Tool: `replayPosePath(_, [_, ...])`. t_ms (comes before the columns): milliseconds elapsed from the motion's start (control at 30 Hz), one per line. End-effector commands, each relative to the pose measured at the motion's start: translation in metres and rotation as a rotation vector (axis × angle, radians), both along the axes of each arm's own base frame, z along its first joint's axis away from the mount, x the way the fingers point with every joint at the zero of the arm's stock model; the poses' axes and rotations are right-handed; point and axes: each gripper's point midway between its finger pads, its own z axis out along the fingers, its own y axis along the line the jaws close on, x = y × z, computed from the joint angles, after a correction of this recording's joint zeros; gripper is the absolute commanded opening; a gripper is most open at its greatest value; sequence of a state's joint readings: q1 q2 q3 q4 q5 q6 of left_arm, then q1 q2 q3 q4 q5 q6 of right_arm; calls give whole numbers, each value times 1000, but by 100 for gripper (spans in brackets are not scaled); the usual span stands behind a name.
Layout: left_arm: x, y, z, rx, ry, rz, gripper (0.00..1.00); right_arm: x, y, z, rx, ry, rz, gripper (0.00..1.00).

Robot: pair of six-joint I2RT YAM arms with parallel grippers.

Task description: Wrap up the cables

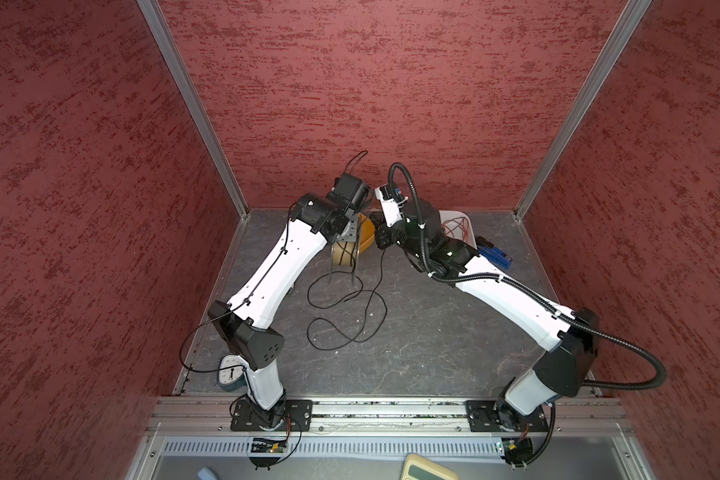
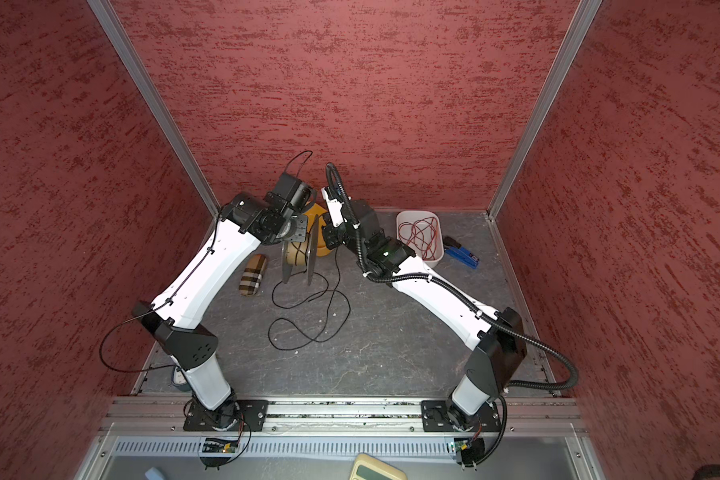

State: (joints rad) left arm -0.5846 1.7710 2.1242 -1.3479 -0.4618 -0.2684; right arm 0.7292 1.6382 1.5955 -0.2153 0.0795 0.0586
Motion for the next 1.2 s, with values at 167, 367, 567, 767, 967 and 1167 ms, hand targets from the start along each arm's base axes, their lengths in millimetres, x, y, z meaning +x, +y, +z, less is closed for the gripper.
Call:
replayPosePath(167, [-21,-14,32,-67,-53,-184,0,32,-19,-1,139,183,32,11])
replayPosePath(367, [-33,-21,49,-172,-95,-255,0,47,-39,-20,190,274,34,17])
replayPosePath(567, [-41,-31,68,-276,-121,-324,0,53,-50,-52,240,397,48,19])
replayPosePath(767, [-38,-27,78,-403,-121,-314,0,52,-58,-89,272,494,43,21])
replayPosePath(967, [-25,-10,98,-581,-160,-227,0,38,-66,-116,290,518,26,29])
replayPosePath(1167, [-13,3,109,-626,-208,-128,0,17,-75,-132,308,518,26,60])
